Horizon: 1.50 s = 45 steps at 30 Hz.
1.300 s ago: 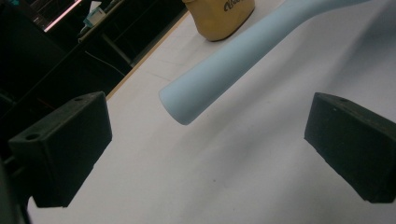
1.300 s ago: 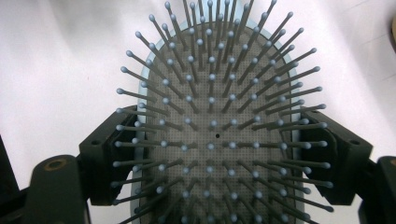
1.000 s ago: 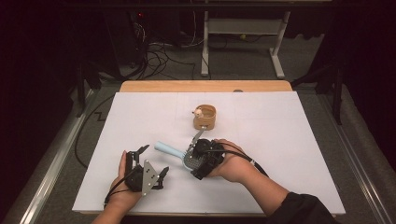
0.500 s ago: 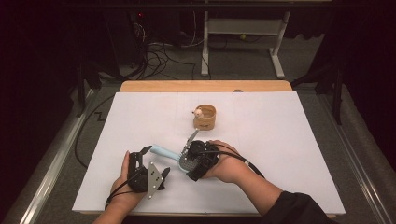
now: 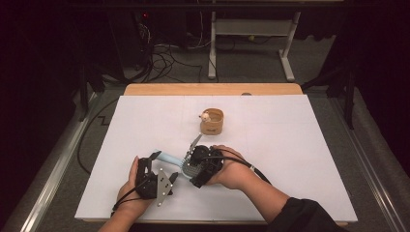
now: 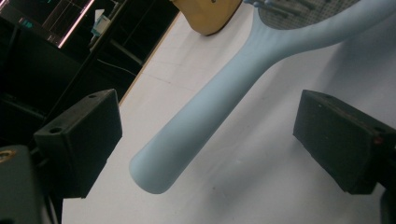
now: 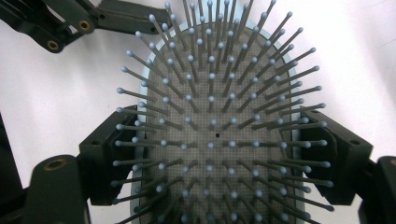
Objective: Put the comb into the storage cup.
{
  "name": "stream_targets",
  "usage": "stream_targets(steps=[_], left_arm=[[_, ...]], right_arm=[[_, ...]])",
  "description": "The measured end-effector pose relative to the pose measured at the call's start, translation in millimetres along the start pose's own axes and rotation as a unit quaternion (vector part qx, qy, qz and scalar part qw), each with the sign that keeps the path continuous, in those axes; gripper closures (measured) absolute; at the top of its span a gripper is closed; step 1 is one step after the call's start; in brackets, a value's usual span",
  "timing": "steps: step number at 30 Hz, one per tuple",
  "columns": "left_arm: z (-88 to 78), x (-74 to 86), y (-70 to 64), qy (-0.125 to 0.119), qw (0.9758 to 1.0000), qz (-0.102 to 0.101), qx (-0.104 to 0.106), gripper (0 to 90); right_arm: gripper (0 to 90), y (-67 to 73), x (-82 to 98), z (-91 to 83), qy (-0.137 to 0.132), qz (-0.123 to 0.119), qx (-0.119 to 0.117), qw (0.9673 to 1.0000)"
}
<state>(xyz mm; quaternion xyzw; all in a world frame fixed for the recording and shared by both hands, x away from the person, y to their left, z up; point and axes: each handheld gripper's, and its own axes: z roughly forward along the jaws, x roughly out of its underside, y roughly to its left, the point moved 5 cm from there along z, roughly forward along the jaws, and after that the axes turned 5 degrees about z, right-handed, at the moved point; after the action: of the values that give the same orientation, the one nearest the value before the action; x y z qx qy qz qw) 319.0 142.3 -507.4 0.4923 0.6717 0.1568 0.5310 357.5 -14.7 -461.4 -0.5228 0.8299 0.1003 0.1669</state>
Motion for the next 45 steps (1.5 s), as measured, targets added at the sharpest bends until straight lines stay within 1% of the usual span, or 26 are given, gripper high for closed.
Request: stream_targets(steps=[2, 3, 4, 10, 12, 14, 16, 22, 26, 29, 31, 35, 38, 45], left_arm=[[1.0, -0.5, -1.0, -0.002, 1.0000, 0.003, 0.003, 12.6], [1.4, -1.1, -1.6, -0.004, 1.0000, 0.006, 0.005, 16.5], [1.7, -1.5, -2.0, -0.003, 1.0000, 0.006, 0.003, 15.2], [1.5, -5.2, -5.1, -0.007, 0.9998, 0.016, 0.004, 16.1], [2.0, -6.4, -6.6, -0.009, 0.9998, 0.016, 0.011, 16.1], [2.2, -7.5, -7.7, -0.009, 0.9997, 0.019, 0.013, 16.0], [2.3, -9.0, -8.1, -0.014, 0.9997, 0.018, 0.013, 15.9], [3.6, -11.2, -10.0, -0.015, 0.9995, 0.017, 0.020, 16.7], [3.4, -11.3, -10.6, -0.016, 0.9993, 0.021, 0.025, 23.1], [2.3, -11.4, -9.3, -0.015, 0.9994, 0.027, 0.017, 28.3], [2.3, -11.0, -8.8, -0.014, 0.9995, 0.025, 0.016, 30.9], [1.9, -11.8, -10.7, -0.015, 0.9992, 0.034, 0.016, 34.3], [1.8, -12.7, -12.7, -0.015, 0.9990, 0.039, 0.017, 39.3], [1.5, -13.0, -13.2, -0.014, 0.9991, 0.037, 0.018, 47.3]], right_arm=[[20.6, 0.0, -0.7, -0.6, 0.003, 0.000, 0.001, 1.0000], [20.6, 0.2, -1.3, -0.3, 0.001, 0.001, 0.000, 1.0000], [20.6, 0.7, -1.8, 0.0, 0.000, 0.001, -0.002, 1.0000], [20.6, 5.7, -4.7, 2.3, 0.001, -0.003, -0.008, 1.0000], [20.6, 6.0, -5.5, 2.9, 0.003, -0.005, -0.007, 1.0000], [20.6, 7.1, -6.2, 4.2, 0.000, -0.002, -0.011, 0.9999], [20.6, 6.7, -6.6, 4.5, 0.003, -0.004, -0.012, 0.9999], [20.6, 6.5, -7.6, 6.8, 0.004, -0.004, -0.013, 0.9999], [20.5, 7.1, -8.1, 7.3, 0.005, -0.003, -0.018, 0.9998], [20.5, 7.8, -8.3, 7.5, 0.003, -0.001, -0.020, 0.9998], [20.5, 7.3, -8.7, 6.2, 0.002, 0.002, -0.022, 0.9997], [20.5, 7.5, -9.5, 5.8, 0.001, 0.007, -0.024, 0.9997], [20.5, 8.3, -10.2, 5.8, 0.000, 0.005, -0.024, 0.9997], [20.5, 8.6, -12.6, 3.5, -0.003, 0.009, -0.026, 0.9996]])
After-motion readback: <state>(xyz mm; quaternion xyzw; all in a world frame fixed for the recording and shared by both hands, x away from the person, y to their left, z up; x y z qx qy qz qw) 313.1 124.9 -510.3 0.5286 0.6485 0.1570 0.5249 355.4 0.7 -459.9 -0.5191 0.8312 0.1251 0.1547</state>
